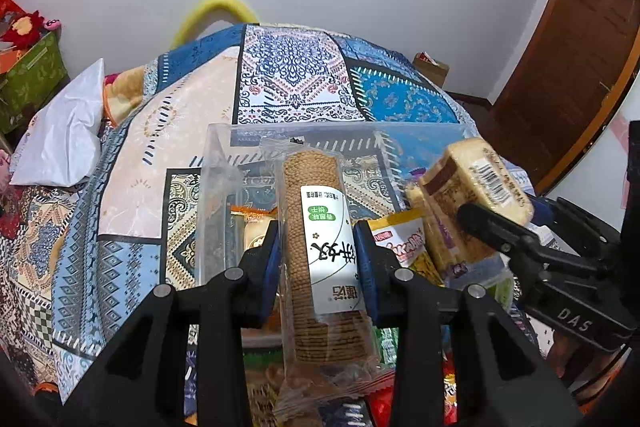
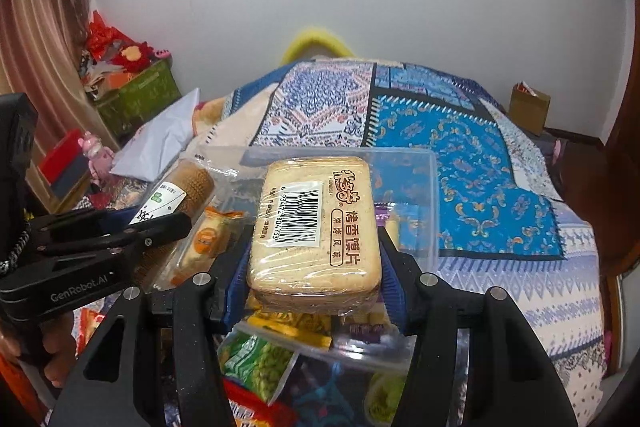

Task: Organize snacks
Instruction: 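Carry the biscuit roll and cake bar over the clear box and lower them, then open both tools to drop the snacks and move back to the pile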

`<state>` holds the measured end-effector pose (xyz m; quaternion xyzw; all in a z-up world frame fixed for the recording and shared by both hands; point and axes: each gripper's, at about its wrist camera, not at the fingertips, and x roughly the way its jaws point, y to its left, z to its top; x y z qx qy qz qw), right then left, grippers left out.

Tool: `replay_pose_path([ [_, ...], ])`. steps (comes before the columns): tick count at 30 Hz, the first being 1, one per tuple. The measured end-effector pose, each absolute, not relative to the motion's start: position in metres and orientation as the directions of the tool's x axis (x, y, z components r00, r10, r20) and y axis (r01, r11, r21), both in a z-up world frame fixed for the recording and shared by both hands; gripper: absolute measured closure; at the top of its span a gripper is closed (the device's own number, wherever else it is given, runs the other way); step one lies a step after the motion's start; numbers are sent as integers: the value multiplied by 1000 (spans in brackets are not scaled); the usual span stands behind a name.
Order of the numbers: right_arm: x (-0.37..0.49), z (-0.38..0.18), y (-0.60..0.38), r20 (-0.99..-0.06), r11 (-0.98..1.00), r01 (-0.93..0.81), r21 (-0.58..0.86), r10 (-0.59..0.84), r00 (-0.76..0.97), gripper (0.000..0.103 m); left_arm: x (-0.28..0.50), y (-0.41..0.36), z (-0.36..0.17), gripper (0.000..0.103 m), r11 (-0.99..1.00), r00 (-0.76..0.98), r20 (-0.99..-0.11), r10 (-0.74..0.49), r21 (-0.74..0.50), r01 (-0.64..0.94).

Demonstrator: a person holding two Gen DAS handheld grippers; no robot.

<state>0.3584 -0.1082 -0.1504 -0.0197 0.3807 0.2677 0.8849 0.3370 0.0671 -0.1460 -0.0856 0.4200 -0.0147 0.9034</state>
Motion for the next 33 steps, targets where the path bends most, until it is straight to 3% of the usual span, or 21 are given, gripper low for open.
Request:
replay_pose_path([
  [21,384,-192,-72,-799,851,-508,130,393,454,51,373,84,-187,67,985,556,-829,-50,-132,-108],
  [24,383,-191,-72,-804,857,-502,115,377,460,51,371,83,-183,61,986,563,-825,-55,-132,-98],
  [26,382,-189,-73,-801,858,-501,111,376,466,49,367,81,-178,52,988,574,-818,-50,-125,-92],
  [31,375,-175,-80,-786,862,-495,112,381,487,37,354,77,-161,50,990,597,-801,-44,-115,-81],
  [33,371,-168,-84,-779,863,-494,109,383,497,37,349,76,-153,50,990,606,-794,-49,-119,-76],
])
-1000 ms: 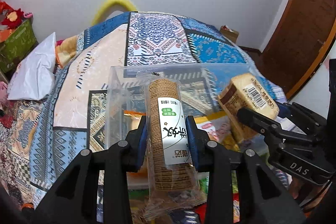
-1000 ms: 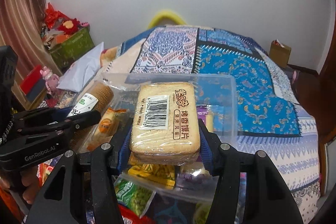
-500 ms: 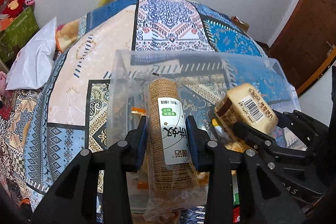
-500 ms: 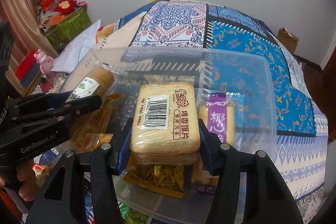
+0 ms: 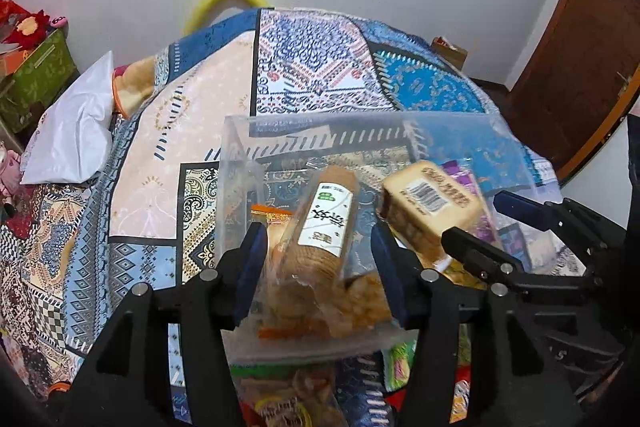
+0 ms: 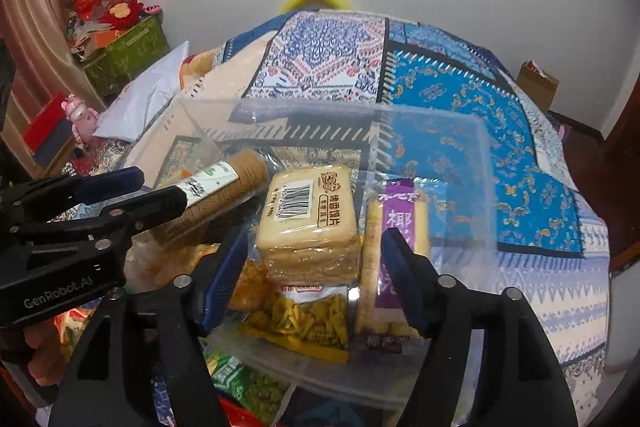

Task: Organize snacks
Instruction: 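Open both tools to drop the snacks and move back to the pile, then grasp the red peanut bag with left tool while right tool grasps the green jelly cup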

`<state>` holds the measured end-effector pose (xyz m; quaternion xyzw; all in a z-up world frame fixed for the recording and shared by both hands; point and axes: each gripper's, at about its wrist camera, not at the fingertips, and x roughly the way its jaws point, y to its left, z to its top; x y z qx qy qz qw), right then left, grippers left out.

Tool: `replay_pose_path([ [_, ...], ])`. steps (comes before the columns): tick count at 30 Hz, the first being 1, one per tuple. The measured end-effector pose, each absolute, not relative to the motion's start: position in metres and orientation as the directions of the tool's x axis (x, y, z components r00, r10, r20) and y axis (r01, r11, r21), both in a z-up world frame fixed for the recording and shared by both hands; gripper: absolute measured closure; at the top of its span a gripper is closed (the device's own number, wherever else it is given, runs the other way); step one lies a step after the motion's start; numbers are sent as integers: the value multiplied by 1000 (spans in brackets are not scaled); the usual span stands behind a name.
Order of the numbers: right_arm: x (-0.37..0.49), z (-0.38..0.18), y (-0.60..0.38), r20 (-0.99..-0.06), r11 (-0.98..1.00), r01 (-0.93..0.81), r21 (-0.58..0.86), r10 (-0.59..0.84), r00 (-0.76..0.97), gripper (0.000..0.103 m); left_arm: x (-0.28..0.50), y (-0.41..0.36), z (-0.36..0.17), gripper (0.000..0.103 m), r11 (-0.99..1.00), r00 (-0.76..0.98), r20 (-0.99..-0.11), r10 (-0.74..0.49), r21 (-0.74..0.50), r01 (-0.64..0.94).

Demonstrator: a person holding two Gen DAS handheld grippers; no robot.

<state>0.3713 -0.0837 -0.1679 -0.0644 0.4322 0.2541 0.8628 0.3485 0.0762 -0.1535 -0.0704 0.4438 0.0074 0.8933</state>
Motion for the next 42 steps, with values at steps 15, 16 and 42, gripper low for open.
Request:
replay_pose_path([
  [15,308,-99,-131,-680,873,-479,93,407,609,36,264,78,-96,42,994,670,-741,-44,-99,-45],
  [16,303,-96,-135,-675,875,-476,89,405,617,35,259,79,-94,42,994,670,-741,-40,-97,-47],
  [42,267,-167,-193,-782,927,-374,19,247,572,31,177,134,-196,40,985,501,-865,24,-66,-160],
])
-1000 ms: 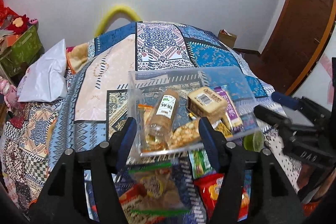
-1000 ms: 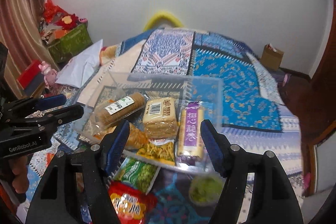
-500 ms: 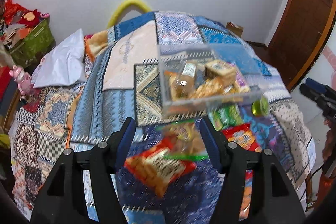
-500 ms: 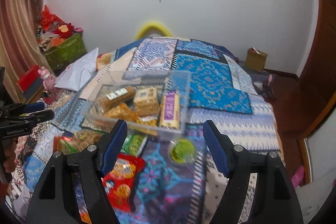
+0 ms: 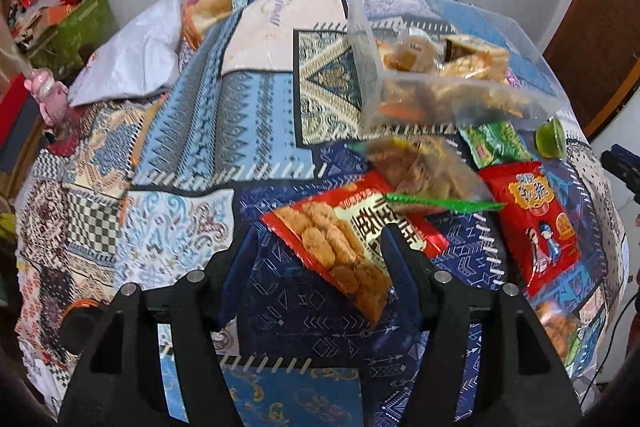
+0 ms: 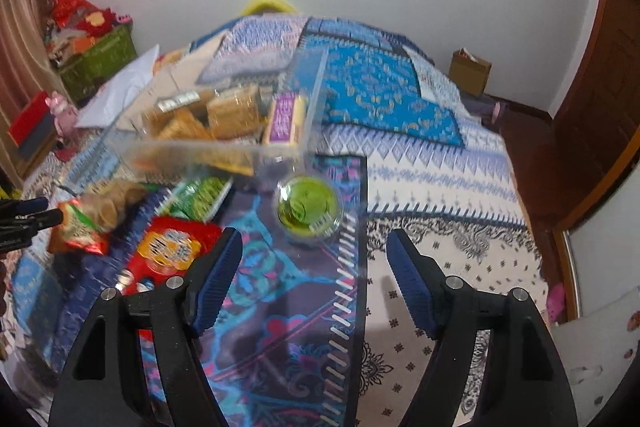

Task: Organize snacks
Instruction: 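Grasp the red peanut bag with left tool while right tool grasps the green jelly cup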

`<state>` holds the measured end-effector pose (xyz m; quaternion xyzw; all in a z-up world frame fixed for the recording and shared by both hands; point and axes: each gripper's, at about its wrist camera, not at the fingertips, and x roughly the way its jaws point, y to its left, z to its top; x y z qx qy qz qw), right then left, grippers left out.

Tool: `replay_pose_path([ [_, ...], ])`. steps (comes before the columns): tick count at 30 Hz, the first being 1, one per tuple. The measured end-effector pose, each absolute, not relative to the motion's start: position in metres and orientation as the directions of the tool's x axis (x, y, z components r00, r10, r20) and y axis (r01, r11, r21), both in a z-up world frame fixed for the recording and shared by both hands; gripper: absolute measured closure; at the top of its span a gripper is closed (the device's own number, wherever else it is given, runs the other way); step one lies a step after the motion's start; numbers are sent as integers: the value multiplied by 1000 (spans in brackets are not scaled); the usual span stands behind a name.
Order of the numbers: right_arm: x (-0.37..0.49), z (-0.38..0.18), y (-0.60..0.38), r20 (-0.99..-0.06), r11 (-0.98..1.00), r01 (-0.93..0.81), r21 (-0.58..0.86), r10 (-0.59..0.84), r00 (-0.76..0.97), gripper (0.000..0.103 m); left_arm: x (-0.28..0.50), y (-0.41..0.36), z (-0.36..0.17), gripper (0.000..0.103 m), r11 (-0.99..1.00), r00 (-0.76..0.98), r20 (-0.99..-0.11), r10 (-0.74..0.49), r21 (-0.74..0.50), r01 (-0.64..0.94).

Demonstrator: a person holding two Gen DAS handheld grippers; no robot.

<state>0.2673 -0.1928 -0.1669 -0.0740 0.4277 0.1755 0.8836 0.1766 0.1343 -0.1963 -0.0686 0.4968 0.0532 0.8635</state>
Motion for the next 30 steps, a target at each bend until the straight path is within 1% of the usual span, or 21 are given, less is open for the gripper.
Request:
replay_pose_path([
  [6,282,-187,-183,-804,922,-386,24,247,541,31,183,127,-213,40,987,493,-870,-1,-79,-137],
  [11,300,-200,-175,-826,914,-405,38,257,502,31,189,128,-216,40,986,510,-860,-12,-95,-137],
  [18,318,-214,-170,-843,913,-406,52,258,473,31,198,127,-218,40,983,517,-853,-62,-144,-119],
  [21,321,-218,-168,-845,912,-407,53,259,468,31,201,125,-220,40,983,527,-848,-60,-142,-117],
  [24,322,-218,-167,-835,909,-413,59,271,478,31,201,124,-221,45,981,541,-839,-66,-152,-116],
  [26,323,-220,-167,-836,908,-415,61,274,475,32,198,123,-221,51,982,554,-831,-54,-144,-119],
  [27,324,-220,-167,-838,908,-415,60,271,473,33,197,123,-220,53,982,560,-827,-54,-145,-120],
  [28,325,-222,-166,-841,908,-416,54,266,470,41,195,124,-218,57,981,566,-822,-55,-149,-122],
  [29,326,-223,-165,-847,907,-418,48,259,465,44,193,126,-216,61,979,572,-819,-58,-159,-128],
  [30,326,-225,-164,-848,906,-420,40,253,465,47,191,129,-215,62,976,573,-817,-65,-171,-133],
])
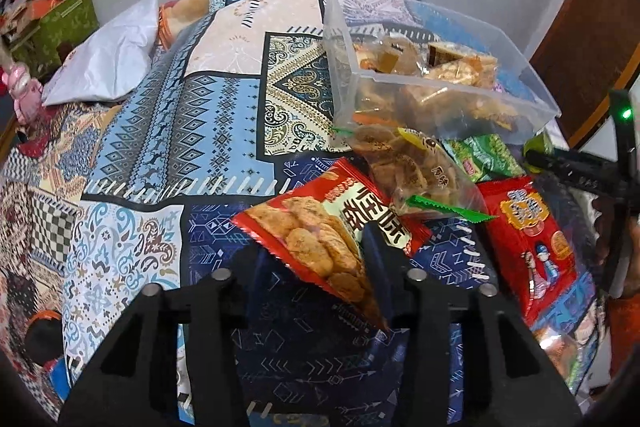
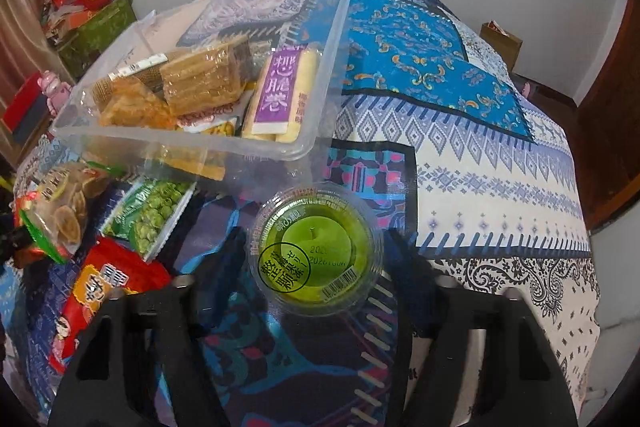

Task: Organize snacks
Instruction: 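Grasp the red peanut bag with left tool while right tool grasps the green jelly cup, then lower the peanut bag and jelly cup into the clear box and open both tools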

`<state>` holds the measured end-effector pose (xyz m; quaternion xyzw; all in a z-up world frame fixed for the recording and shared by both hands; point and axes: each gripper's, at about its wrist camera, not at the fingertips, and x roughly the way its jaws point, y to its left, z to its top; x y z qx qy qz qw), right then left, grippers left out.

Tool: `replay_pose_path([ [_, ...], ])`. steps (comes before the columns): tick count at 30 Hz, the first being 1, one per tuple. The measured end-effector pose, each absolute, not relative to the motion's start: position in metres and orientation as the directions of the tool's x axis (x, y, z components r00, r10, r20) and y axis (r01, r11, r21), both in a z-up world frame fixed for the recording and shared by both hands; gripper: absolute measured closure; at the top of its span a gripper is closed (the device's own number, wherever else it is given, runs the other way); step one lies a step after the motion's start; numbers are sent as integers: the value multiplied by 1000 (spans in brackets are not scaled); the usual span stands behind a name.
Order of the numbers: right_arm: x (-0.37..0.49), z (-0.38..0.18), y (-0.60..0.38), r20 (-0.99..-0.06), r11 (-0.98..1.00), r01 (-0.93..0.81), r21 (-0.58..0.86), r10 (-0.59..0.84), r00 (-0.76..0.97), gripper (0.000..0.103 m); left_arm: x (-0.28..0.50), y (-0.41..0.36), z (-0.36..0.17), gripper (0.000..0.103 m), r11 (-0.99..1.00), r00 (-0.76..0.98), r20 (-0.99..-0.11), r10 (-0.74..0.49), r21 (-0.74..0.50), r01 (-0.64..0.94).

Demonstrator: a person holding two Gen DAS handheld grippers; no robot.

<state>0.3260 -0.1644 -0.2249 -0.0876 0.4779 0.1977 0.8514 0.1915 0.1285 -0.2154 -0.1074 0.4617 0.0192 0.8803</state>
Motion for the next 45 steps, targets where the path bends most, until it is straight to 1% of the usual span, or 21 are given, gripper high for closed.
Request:
replay_pose_path([
  [3,327,-224,-165,-844,908,-416,45,257,470,47,187,135,-213,66,967,574,-815,-81,-205,-154],
  [10,312,-215,-172,-833,906,-419,63,279,478,48,171,132,-190,74,974,609,-793,-29,-160,-161],
  [14,295,-208,-178,-820,906,-416,80,297,489,48,163,130,-174,81,979,630,-776,-13,-139,-150],
  [19,279,-195,-181,-803,903,-422,75,306,511,48,156,125,-158,85,984,645,-764,3,-114,-140],
  [33,258,-144,-186,-727,896,-437,79,352,589,48,146,106,-106,85,992,712,-701,35,-63,-111],
  [40,261,-125,-178,-694,891,-447,81,373,616,48,168,91,-73,85,995,764,-645,17,-60,-73],
  [45,273,-120,-167,-682,885,-459,78,383,623,48,193,85,-64,86,996,778,-629,14,-62,-69],
])
